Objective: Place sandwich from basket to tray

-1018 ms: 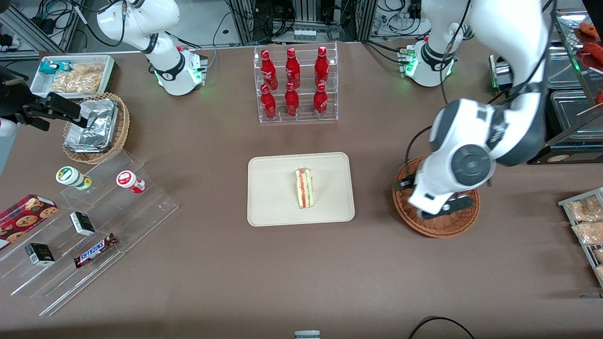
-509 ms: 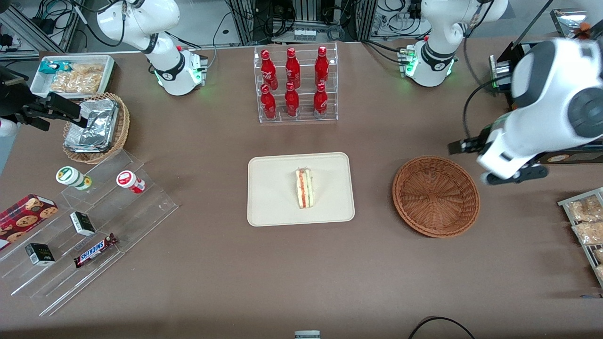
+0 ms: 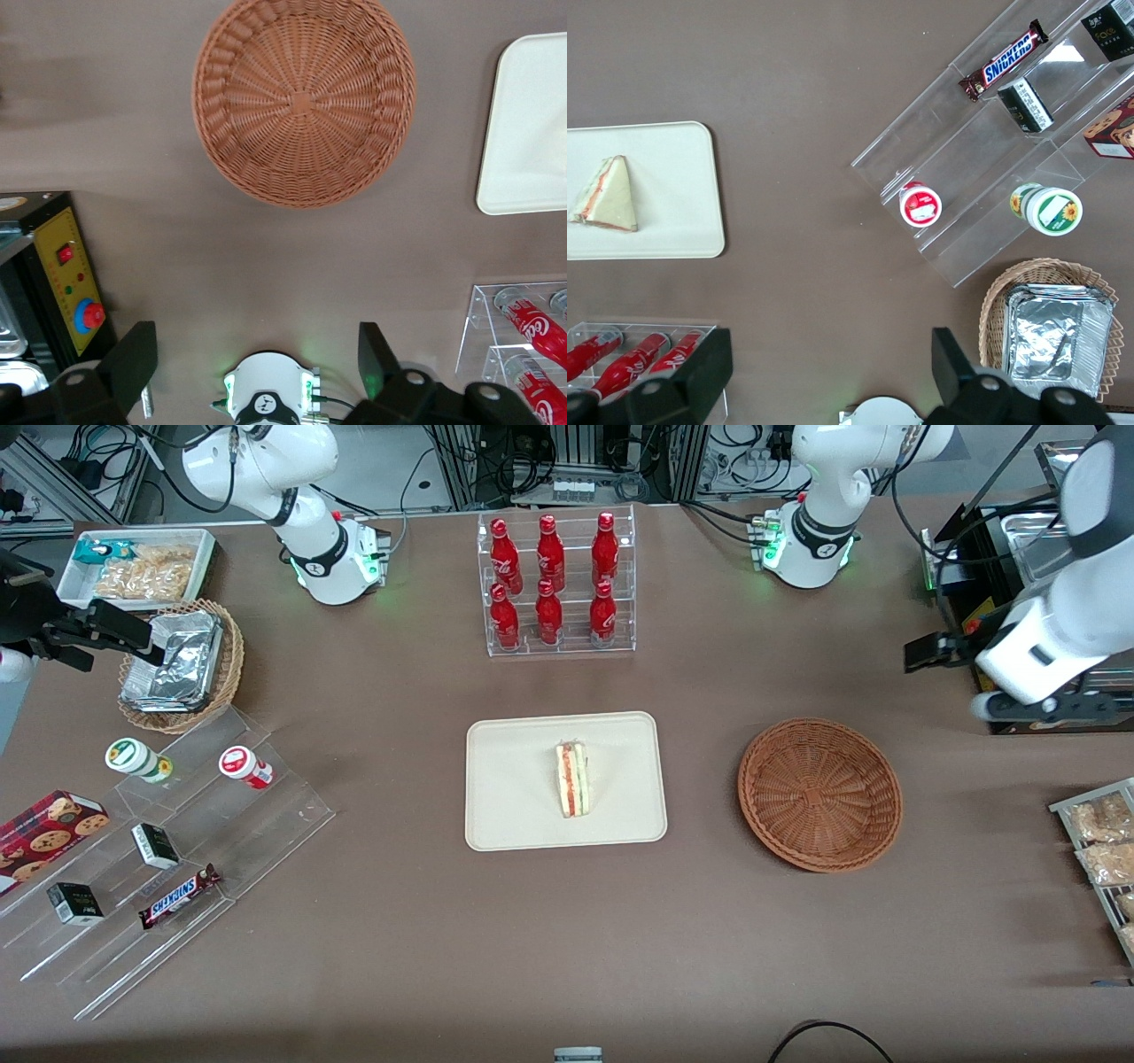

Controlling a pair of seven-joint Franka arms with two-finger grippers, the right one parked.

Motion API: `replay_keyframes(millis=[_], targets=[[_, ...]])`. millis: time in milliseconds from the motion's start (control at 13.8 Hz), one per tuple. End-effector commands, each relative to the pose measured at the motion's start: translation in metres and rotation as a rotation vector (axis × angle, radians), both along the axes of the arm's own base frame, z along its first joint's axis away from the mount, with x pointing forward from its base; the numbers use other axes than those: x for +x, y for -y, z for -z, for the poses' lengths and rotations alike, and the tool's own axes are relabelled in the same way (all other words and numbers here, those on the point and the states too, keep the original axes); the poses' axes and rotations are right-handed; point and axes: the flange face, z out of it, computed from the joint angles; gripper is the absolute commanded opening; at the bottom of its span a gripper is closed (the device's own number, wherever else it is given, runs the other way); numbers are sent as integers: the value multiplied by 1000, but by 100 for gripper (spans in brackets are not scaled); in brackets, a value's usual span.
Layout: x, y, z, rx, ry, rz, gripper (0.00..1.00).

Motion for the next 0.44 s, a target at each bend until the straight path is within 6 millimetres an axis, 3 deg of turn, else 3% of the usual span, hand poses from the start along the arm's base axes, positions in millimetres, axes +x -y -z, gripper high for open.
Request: replay_keyframes(millis=[0,364], targets=[[-7,-16,-12,69,32,20,100],[-5,-15,-19,67,68,17,100]])
